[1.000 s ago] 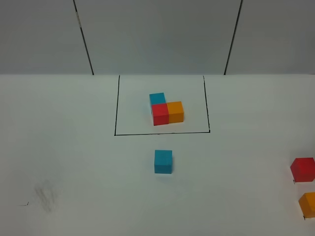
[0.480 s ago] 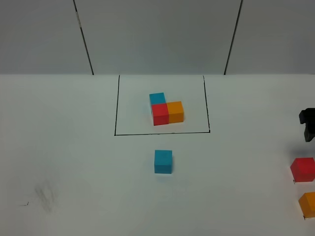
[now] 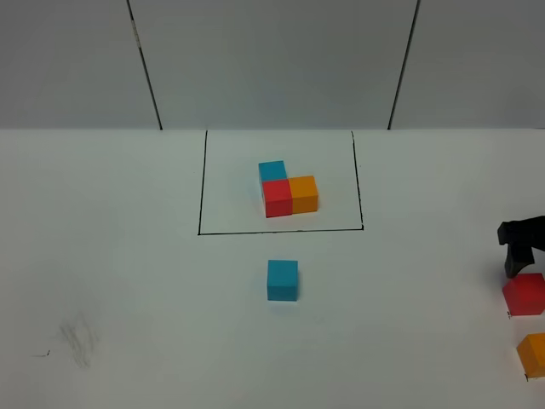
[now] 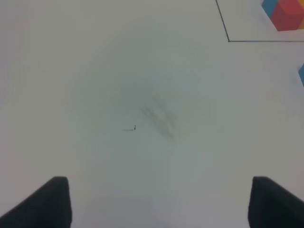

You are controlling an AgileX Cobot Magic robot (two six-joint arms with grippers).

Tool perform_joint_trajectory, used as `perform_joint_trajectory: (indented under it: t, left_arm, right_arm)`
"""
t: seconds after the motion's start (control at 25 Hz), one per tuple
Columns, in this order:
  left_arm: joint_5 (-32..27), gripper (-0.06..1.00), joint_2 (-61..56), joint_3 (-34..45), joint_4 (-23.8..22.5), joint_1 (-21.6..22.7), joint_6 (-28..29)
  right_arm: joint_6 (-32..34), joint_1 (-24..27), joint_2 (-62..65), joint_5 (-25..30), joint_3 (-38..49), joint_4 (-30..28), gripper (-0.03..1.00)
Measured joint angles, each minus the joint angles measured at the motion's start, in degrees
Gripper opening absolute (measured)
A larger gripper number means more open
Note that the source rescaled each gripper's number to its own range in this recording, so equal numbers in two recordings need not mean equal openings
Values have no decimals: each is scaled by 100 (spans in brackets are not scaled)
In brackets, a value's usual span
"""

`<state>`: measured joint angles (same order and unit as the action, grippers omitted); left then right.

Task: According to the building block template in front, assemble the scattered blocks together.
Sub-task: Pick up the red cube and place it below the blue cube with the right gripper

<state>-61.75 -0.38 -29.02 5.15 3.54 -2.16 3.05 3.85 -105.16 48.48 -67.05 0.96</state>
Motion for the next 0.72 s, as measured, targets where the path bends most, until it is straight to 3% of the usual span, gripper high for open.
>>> perform_joint_trajectory:
  t: [0.48, 0.72]
  left_arm:
    - [0, 79, 0, 0, 0, 0, 0]
    - [0, 79, 0, 0, 0, 0, 0]
  right_arm:
    - [-80, 0, 0, -689, 500, 100, 87]
    - [-100, 0, -113, -857, 550, 133, 75]
